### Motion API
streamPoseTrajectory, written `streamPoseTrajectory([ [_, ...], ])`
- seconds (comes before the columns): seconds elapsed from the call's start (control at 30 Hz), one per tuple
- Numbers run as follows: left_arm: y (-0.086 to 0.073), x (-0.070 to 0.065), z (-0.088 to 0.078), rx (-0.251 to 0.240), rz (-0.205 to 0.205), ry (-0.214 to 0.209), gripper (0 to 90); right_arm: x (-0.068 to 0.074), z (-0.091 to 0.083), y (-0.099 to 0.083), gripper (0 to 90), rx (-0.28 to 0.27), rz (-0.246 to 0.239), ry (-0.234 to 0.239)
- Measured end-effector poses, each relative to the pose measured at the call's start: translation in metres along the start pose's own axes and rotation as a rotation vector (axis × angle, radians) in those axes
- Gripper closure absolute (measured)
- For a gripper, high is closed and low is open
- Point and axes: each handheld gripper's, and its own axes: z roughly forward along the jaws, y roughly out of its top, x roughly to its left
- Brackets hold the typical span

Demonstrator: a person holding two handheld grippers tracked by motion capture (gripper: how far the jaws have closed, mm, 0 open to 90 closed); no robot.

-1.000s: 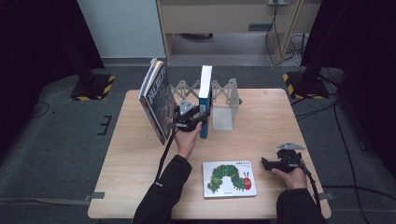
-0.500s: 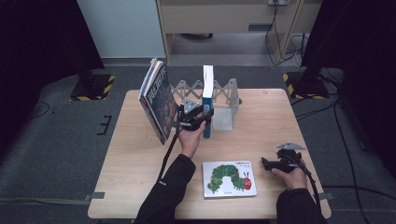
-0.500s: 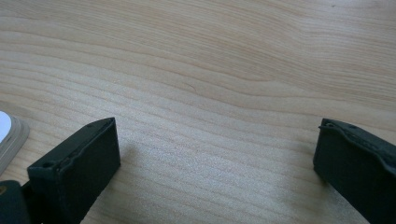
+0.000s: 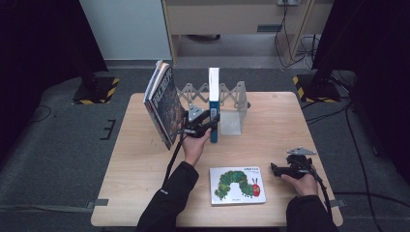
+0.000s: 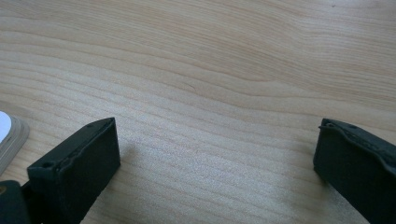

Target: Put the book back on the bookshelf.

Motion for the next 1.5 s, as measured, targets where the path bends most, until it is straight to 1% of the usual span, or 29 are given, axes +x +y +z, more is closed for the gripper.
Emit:
streamPoseTrajectory([
  [0.1,0.0,0.0,-0.003,0.003,0.009,-0.011,50.3,0.0,0.0,0.0,0.8,0.0,0.0,0.0],
  [0.3,0.001,-0.002,-0.009,0.015,0.029,-0.019,49.7,0.0,0.0,0.0,0.8,-0.001,-0.001,0.0],
  [0.37,0.002,-0.002,-0.013,0.023,0.046,-0.022,49.0,0.0,0.0,0.0,0.7,-0.001,0.0,0.0],
  [0.43,0.002,-0.003,-0.017,0.028,0.055,-0.027,47.9,0.0,0.0,0.0,0.7,0.0,0.0,-0.001],
  [0.47,0.002,-0.002,-0.02,0.034,0.065,-0.022,47.3,0.0,0.0,0.0,0.7,0.001,-0.002,0.0],
  [0.53,0.002,-0.002,-0.023,0.037,0.067,-0.028,46.8,0.0,0.0,0.0,0.6,0.002,0.003,-0.001],
  [0.6,0.002,-0.001,-0.027,0.046,0.076,-0.024,46.3,0.0,0.0,0.0,0.5,0.002,0.001,-0.003],
  [0.63,0.001,-0.001,-0.03,0.056,0.084,-0.02,45.8,0.0,0.0,0.0,0.5,0.002,0.001,-0.003],
  [0.67,0.001,0.0,-0.032,0.059,0.082,-0.022,45.3,0.0,0.0,0.0,0.5,0.002,0.003,-0.003],
  [0.73,0.0,0.001,-0.036,0.071,0.066,-0.026,44.4,0.0,0.0,0.0,0.5,0.002,0.003,-0.003],
  [0.77,-0.001,0.001,-0.037,0.085,0.059,-0.025,43.7,0.0,0.0,0.0,0.5,0.002,0.003,-0.003],
  [0.8,-0.002,0.001,-0.038,0.096,0.059,-0.026,42.6,0.0,0.0,0.0,0.6,0.002,0.003,-0.003],
  [0.9,-0.006,0.0,-0.044,0.124,0.079,-0.03,41.4,0.0,0.0,0.0,1.0,0.001,0.002,-0.004],
  [0.97,-0.008,-0.001,-0.048,0.135,0.09,-0.034,40.8,0.0,0.0,0.0,2.4,-0.004,0.013,-0.013],
  [1.03,-0.011,-0.002,-0.053,0.147,0.096,-0.038,40.0,0.0,-0.001,0.0,5.6,-0.009,0.018,-0.016],
  [1.1,-0.015,-0.002,-0.057,0.162,0.091,-0.05,38.7,-0.001,-0.003,0.0,11.7,-0.003,0.019,-0.017],
  [1.13,-0.016,-0.002,-0.059,0.164,0.091,-0.051,38.5,-0.001,-0.005,0.001,15.1,0.001,0.02,-0.026],
  [1.2,-0.021,-0.003,-0.065,0.183,0.091,-0.061,37.3,0.0,-0.008,0.002,19.1,0.01,0.016,-0.033],
  [1.27,-0.024,-0.003,-0.07,0.193,0.087,-0.073,36.9,0.0,-0.01,0.003,19.8,0.007,0.011,-0.034],
  [1.33,-0.028,-0.002,-0.076,0.205,0.086,-0.084,36.7,0.002,-0.013,0.004,21.3,-0.01,0.025,-0.029],
  [1.43,-0.034,-0.002,-0.086,0.217,0.076,-0.092,35.3,0.005,-0.019,0.007,22.1,-0.026,0.036,-0.012],
  [1.5,-0.038,-0.001,-0.091,0.23,0.084,-0.089,34.3,0.008,-0.022,0.008,22.3,-0.034,0.05,-0.001],
])
